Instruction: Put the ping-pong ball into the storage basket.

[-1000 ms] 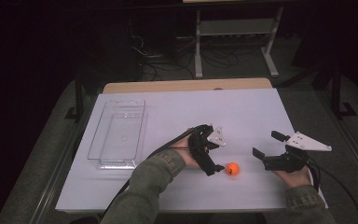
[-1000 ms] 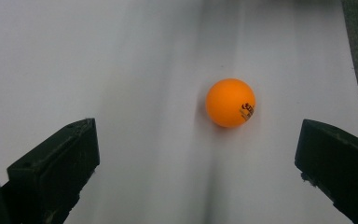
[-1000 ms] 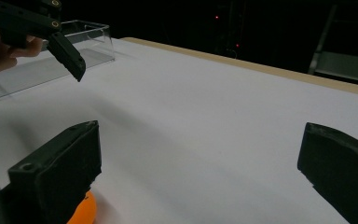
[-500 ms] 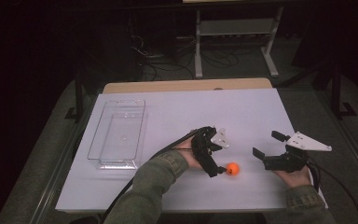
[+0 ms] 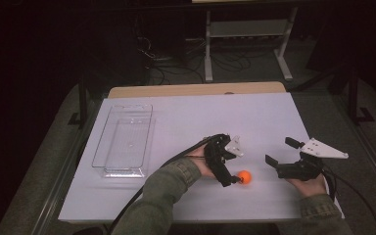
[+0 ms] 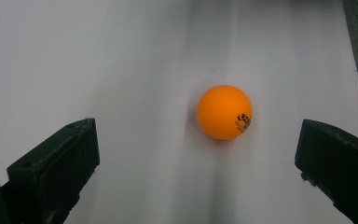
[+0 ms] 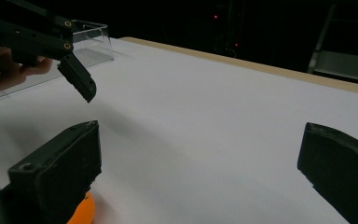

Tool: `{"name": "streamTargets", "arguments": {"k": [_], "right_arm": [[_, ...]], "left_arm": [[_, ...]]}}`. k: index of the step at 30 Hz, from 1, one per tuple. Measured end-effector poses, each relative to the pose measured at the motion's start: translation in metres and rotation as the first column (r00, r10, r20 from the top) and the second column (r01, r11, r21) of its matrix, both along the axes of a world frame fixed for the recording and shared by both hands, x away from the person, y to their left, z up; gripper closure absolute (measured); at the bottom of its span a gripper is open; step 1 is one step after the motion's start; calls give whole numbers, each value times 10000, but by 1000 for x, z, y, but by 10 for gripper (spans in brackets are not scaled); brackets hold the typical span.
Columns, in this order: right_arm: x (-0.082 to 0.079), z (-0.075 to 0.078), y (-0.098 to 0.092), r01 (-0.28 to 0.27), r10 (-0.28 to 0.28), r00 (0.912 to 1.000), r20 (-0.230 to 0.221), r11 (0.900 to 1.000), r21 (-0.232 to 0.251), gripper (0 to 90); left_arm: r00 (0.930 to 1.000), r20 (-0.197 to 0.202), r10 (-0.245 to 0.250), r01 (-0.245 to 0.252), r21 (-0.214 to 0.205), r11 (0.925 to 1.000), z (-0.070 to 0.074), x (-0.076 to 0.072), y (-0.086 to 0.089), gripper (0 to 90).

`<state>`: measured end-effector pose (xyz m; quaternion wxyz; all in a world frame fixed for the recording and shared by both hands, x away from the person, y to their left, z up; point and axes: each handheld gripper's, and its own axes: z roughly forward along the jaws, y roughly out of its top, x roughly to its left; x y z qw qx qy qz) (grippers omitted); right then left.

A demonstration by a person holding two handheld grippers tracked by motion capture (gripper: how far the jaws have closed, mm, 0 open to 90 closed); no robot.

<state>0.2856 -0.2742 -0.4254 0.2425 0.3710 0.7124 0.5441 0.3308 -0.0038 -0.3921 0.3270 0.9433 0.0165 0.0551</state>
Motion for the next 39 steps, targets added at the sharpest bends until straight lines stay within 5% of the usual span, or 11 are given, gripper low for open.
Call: {"name": "streamTargets", "arguments": {"k": [39], "right_arm": [[0,1,0,-43,42,10000,13,9999,124,0]], "left_arm": [[9972,-620,-418,450,510,9977,-33,0,-30,0]]}}
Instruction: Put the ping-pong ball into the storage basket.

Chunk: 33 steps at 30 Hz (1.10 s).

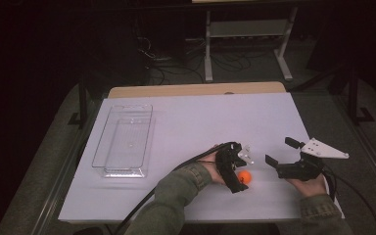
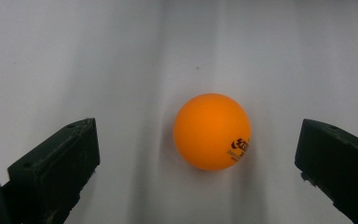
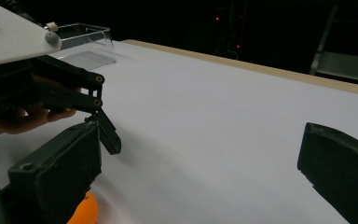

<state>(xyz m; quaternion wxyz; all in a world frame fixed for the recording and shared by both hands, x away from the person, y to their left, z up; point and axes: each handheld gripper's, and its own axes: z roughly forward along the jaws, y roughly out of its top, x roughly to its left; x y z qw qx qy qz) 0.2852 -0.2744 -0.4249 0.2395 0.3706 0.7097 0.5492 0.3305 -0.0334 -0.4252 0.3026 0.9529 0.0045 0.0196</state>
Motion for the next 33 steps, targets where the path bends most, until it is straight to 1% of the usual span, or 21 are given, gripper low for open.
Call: {"name": "streamTargets", "arguments": {"k": [2,4,6,8,10,12,14,15,16,17,21,25,27,31,33], "right_arm": [[0,0,0,-1,1,10000,-4,10000,-8,0],[0,0,0,-6,6,10000,-14,10000,-11,0],[0,0,0,0,0,10000,21,10000,-24,0],[0,0,0,10,-10,10000,29,10000,-20,0],[0,0,0,17,-17,10000,53,10000,-3,0],[0,0,0,17,-17,10000,55,10000,0,0],[0,0,0,14,-14,10000,53,10000,-9,0],[0,0,0,5,-5,10000,52,10000,-9,0],[0,0,0,0,0,10000,29,10000,-15,0],[0,0,0,-5,5,10000,19,10000,-20,0],[0,0,0,12,-12,10000,67,10000,-12,0],[0,0,0,5,-5,10000,49,10000,-12,0],[0,0,0,-4,4,10000,47,10000,-15,0],[0,0,0,13,-13,10000,72,10000,-4,0],[0,0,0,9,-9,10000,71,10000,-13,0]], "left_arm": [[9999,-103,-81,82,96,9999,-1,0,0,21],[9998,-116,-156,158,162,9997,-2,-1,-1,46],[9997,-140,-183,185,169,9997,-2,-1,-1,59],[9993,-261,-255,259,174,9995,-4,-1,-2,71],[9992,-252,-300,306,230,9993,-5,-2,-2,80],[9990,-307,-338,344,201,9992,-5,-2,-2,115],[9992,-227,-343,347,172,9992,-6,-2,-3,137],[9994,-122,-314,316,175,9993,-6,-2,-3,145],[9995,-60,-305,306,191,9993,-6,-2,-3,173],[9993,-150,-354,357,188,9992,-6,-1,-3,205],[9983,-287,-506,511,184,9985,-8,-2,-3,251],[9990,-153,-430,431,68,9990,-7,-2,-3,290],[9993,-101,-367,368,37,9993,-7,-1,-3,326],[9992,-79,-404,404,-27,9992,-7,-1,-4,372],[9993,34,-384,384,-34,9993,-6,-1,-4,399]]}}
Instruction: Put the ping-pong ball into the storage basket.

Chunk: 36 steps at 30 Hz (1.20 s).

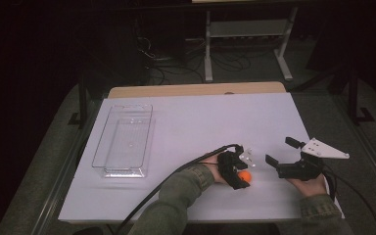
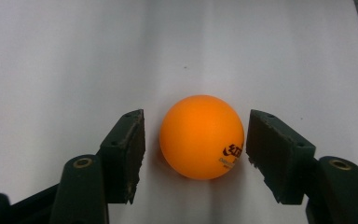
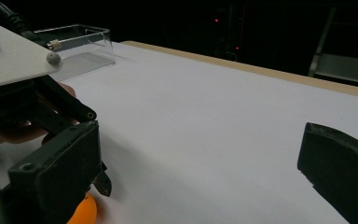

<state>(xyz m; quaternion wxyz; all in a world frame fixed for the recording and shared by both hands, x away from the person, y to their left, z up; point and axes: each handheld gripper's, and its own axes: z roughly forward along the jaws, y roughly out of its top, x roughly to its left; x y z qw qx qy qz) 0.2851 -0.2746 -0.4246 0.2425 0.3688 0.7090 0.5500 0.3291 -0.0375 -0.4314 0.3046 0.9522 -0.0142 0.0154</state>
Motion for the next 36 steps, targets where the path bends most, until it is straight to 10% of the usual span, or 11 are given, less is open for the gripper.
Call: {"name": "streamTargets", "arguments": {"k": [36], "right_arm": [[-1,1,1,28,-28,10000,72,10000,-38,0]], "left_arm": [[9999,107,-84,84,-41,10000,17,-3,4,502]]}}
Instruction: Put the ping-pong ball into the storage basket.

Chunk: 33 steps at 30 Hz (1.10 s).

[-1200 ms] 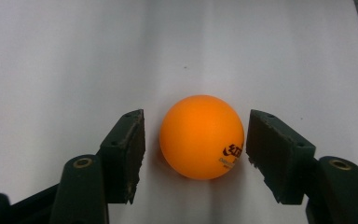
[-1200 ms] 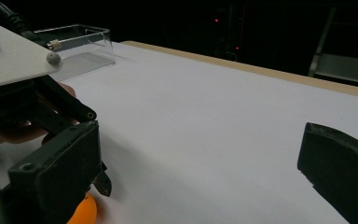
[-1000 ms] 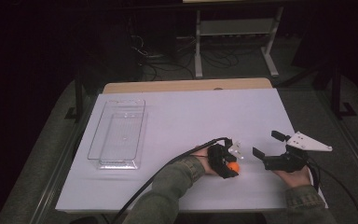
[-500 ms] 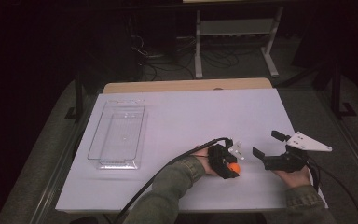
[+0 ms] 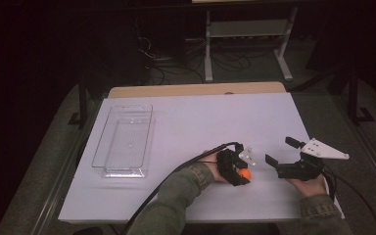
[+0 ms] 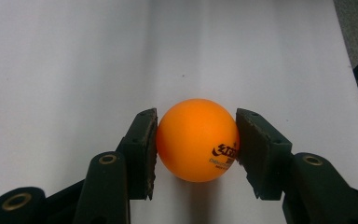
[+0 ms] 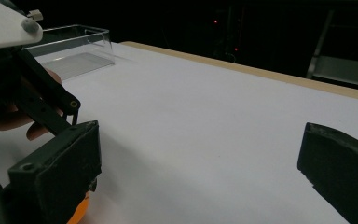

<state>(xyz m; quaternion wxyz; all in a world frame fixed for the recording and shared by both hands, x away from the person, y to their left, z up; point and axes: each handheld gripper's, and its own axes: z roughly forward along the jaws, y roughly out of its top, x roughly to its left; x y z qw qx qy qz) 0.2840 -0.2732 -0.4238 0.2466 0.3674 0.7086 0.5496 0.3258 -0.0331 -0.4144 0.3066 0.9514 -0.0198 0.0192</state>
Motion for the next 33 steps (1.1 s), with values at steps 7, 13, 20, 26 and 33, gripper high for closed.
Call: {"name": "streamTargets", "arguments": {"k": [7,13,20,26,33], "right_arm": [[0,0,0,5,-5,10000,-2,10000,-23,0],[0,0,0,2,-2,10000,0,10000,-31,0],[0,0,0,7,-7,10000,1,10000,-48,0],[0,0,0,-3,3,10000,4,10000,-59,0],[0,0,1,-14,14,10000,-3,10000,-76,0]], "left_arm": [[10000,-12,4,-4,22,10000,4,0,2,502],[9998,198,32,-31,-78,10000,12,-1,7,502],[9998,187,40,-40,-17,10000,17,-1,11,503],[9998,170,37,-38,18,10000,23,-2,15,503],[9999,113,29,-29,15,10000,28,-4,18,503]]}}
